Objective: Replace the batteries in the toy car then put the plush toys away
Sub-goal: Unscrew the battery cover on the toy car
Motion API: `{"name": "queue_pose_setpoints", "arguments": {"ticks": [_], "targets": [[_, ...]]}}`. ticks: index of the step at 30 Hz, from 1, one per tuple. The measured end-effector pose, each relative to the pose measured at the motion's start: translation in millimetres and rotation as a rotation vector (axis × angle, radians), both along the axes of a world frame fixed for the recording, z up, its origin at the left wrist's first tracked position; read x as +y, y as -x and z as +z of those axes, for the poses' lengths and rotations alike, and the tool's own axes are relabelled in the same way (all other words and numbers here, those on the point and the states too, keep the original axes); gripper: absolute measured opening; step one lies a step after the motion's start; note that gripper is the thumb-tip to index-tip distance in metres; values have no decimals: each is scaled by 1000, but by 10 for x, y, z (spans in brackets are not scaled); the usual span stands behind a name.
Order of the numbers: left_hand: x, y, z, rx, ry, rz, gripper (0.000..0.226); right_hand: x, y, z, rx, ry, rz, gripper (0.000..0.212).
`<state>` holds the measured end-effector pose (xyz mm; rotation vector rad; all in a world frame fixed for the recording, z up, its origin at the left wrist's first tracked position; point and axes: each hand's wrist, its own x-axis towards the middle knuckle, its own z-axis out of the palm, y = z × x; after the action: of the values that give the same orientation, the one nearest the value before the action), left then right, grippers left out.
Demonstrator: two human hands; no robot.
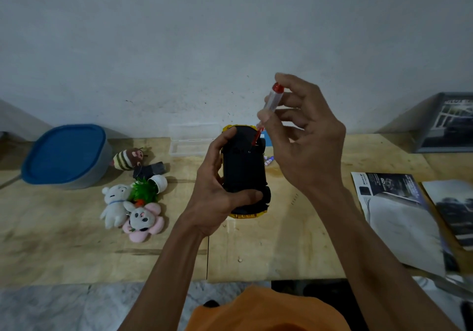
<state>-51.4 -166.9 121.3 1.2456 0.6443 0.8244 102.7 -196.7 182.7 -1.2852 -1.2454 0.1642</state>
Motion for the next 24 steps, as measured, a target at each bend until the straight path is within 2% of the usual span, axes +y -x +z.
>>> {"name": "queue_pose_setpoints", "arguments": {"ticks": [4, 7, 11, 14, 18, 22, 24], "targets": [[8, 89, -24, 2, 21, 3, 108, 4, 73, -7, -90, 11, -19, 40], [6, 158, -40, 5, 37, 6, 108, -9, 140, -19, -40, 39, 12, 40], [-3, 239, -67, 5, 30, -9, 108, -9, 232, -25, -49, -12, -62, 42], [-8, 284, -71, -3, 33, -17, 108, -49, 280, -39, 20, -6, -73, 43], [-10, 347, -77, 1, 37, -30, 109, -66, 314, -64, -57, -44, -142, 45], [-25, 358, -77, 4, 39, -44, 109, -111, 360, -66, -4, -44, -142, 42], [-36, 353, -81, 10, 34, -45, 109, -113, 358, -70, -52, -71, -177, 44]]}}
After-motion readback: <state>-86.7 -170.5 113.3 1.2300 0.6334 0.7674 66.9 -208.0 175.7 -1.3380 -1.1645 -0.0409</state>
